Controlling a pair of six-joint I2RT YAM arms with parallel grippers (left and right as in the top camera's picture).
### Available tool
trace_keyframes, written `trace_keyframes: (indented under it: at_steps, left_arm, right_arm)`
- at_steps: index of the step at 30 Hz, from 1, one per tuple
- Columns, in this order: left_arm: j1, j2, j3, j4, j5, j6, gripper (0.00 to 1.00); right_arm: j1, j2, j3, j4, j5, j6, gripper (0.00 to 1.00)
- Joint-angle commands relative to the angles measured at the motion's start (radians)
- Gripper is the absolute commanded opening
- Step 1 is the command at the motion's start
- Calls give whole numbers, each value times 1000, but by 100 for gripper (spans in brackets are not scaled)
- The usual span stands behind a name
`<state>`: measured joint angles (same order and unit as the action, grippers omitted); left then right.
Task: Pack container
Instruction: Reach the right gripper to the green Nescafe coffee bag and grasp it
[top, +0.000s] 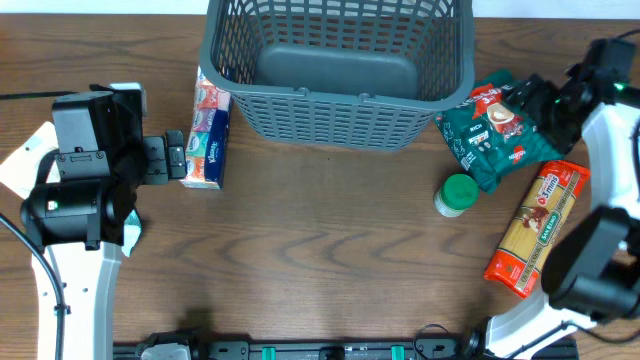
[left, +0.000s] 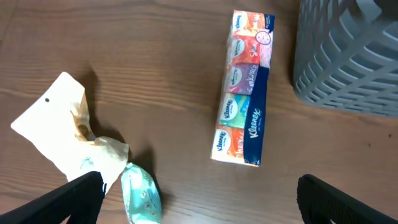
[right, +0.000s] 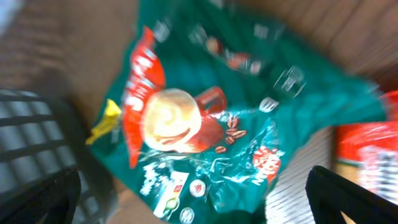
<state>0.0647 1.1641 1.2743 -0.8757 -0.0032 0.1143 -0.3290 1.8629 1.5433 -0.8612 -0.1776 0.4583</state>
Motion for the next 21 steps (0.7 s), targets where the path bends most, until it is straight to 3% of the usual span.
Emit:
trace_keyframes:
  at_steps: [1,12,21]
  left_arm:
    - [4,3,24,-3,3,43,99]
    - [4,5,24,-4,3,43,99]
    - [4,5,24,-21,3,43,99]
  right_arm:
    - [-4,14,11,-23,-32,108,99]
    - [-5,-33,-25,-201,174,215,99]
    - [-5,-33,-250,95,54,119,99]
